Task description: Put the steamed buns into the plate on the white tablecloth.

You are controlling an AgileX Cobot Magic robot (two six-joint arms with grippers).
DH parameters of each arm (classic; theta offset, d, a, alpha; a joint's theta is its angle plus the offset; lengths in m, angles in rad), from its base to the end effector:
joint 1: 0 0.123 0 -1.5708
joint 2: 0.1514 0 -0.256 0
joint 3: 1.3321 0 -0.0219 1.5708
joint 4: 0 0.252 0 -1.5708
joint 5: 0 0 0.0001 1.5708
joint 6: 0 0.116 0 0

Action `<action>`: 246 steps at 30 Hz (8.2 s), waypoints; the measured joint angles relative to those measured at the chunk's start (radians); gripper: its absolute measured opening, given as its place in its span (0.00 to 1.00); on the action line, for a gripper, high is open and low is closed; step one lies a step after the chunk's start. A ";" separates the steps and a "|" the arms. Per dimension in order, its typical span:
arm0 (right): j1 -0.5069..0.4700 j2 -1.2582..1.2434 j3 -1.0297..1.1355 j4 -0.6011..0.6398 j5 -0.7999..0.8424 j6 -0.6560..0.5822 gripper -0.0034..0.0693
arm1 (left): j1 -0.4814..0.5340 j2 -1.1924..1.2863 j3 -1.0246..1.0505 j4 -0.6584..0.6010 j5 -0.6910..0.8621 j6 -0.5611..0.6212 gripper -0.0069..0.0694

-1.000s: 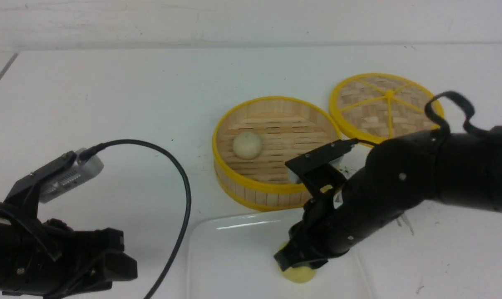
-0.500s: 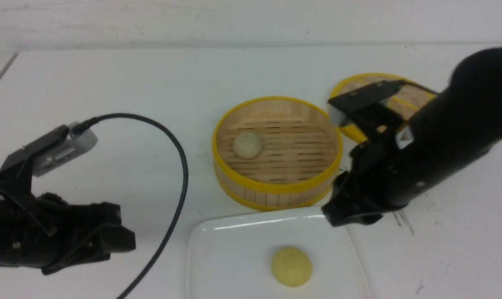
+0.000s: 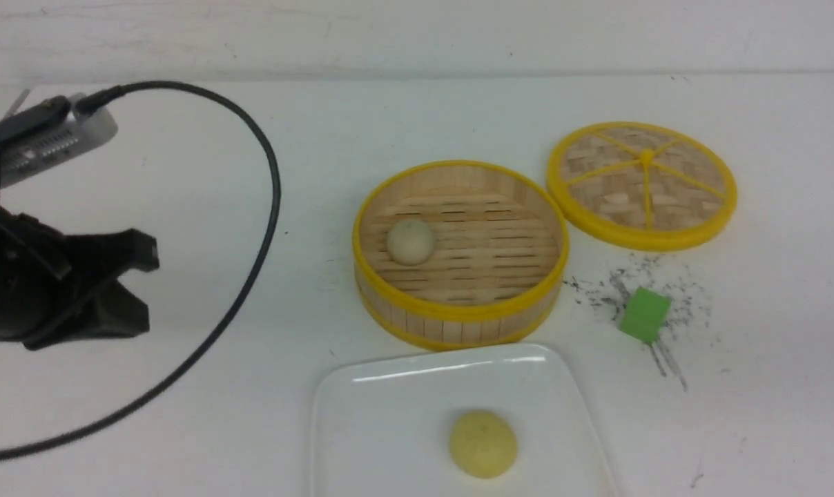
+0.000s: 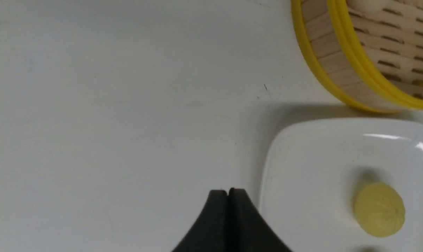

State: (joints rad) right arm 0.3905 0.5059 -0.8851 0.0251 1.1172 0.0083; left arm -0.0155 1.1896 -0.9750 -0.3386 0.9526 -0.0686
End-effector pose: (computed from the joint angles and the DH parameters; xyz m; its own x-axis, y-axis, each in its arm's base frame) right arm 0.0959 0.0423 0.3420 -0.5676 -0.2128 -0.7953 -0.3863 0.9219 0.0290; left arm 0.2492 -0.0353 0.2650 -0.8767 -0.2432 -0.4152 -0.0878 0.9293 -0.3588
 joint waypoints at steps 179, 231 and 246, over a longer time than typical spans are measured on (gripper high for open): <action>0.125 -0.103 0.544 0.011 -0.802 -0.008 0.07 | -0.799 0.299 -0.572 0.755 0.284 -0.375 0.10; -0.326 -0.518 0.906 0.071 -0.720 -0.008 0.14 | -0.799 -0.511 0.179 0.693 0.198 -0.717 0.11; -0.326 -0.518 0.906 0.071 -0.720 -0.008 0.16 | -0.799 -0.579 0.554 0.420 -0.679 -0.640 0.12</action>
State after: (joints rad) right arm 0.0648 -0.0119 0.0209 0.0964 0.3968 0.0000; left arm -0.8148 0.6109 -0.4213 0.0816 0.2732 -0.7087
